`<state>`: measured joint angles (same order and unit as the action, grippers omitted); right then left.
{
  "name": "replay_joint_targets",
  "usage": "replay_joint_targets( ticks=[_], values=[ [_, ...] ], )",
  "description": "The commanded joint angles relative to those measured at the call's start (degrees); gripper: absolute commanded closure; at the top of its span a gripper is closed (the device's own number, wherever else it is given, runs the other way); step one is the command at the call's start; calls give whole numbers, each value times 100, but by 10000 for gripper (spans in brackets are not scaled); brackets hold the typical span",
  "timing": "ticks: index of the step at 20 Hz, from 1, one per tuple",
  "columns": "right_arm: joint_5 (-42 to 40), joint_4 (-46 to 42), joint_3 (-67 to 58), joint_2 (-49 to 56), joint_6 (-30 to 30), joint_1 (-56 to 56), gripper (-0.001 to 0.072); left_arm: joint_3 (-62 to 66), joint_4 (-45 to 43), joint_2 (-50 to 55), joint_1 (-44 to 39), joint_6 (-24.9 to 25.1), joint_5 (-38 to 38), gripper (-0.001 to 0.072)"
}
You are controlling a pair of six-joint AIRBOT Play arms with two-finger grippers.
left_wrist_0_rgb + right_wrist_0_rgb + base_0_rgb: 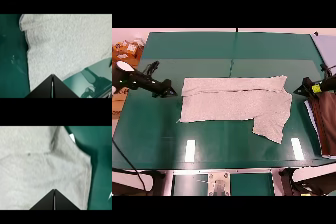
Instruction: Fold the shirts.
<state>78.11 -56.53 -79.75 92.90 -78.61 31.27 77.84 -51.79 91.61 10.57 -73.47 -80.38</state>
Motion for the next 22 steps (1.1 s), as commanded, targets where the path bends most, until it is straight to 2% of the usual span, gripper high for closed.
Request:
replay_joint_targets(
  ticks=[1,2,3,4,5,6,9,10,11,13,15,16,17,18,20,22],
  values=[
    [-114,9,1469,-1296,-424,365,700,-310,-688,-745,111,-299,-433,688],
    [-114,-9,2017,-1792,-538,560,699,-682,-728,-1113,109,-304,-280,688],
    [-114,-13,2575,-2267,-551,743,655,-1156,-743,-1521,109,-306,-31,689],
    [-114,-11,3093,-2649,-603,887,447,-1751,-702,-1996,109,-363,275,688],
    [-116,-2,3624,-2975,-675,1001,123,-2358,-673,-2476,109,-417,560,688],
    [-146,11,4044,-3171,-664,1029,78,-2887,-664,-2905,109,-476,833,688],
    [-282,13,4830,-3246,-614,1025,78,-4076,-616,-3783,109,-713,1198,684],
    [-476,20,4946,-3233,-507,1023,78,-4334,-560,-3888,107,-715,1182,553],
    [-667,59,5014,-3226,-474,1023,78,-4544,-452,-3919,33,-763,1209,382],
    [-968,83,5027,-3226,-474,1023,79,-4885,-332,-3915,-527,-883,1622,383],
    [-1193,85,5025,-3158,-474,1023,79,-5134,-306,-3906,-1443,-1259,2553,379],
    [-1233,92,5025,-3073,-474,1023,80,-5222,-317,-3904,-1816,-1620,3145,265],
    [-1305,103,5025,-2955,-474,1008,80,-5281,-315,-3895,-2061,-2087,3766,203],
    [-1405,103,5025,-2837,-472,957,81,-5283,-315,-3849,-2177,-2337,4157,175],
    [-1650,103,5023,-2592,-470,708,82,-5272,-234,-3613,-2234,-2422,4505,175],
    [-2044,214,5021,-2417,-326,404,83,-5272,299,-3250,-2234,-2304,4658,175]
  ],
)
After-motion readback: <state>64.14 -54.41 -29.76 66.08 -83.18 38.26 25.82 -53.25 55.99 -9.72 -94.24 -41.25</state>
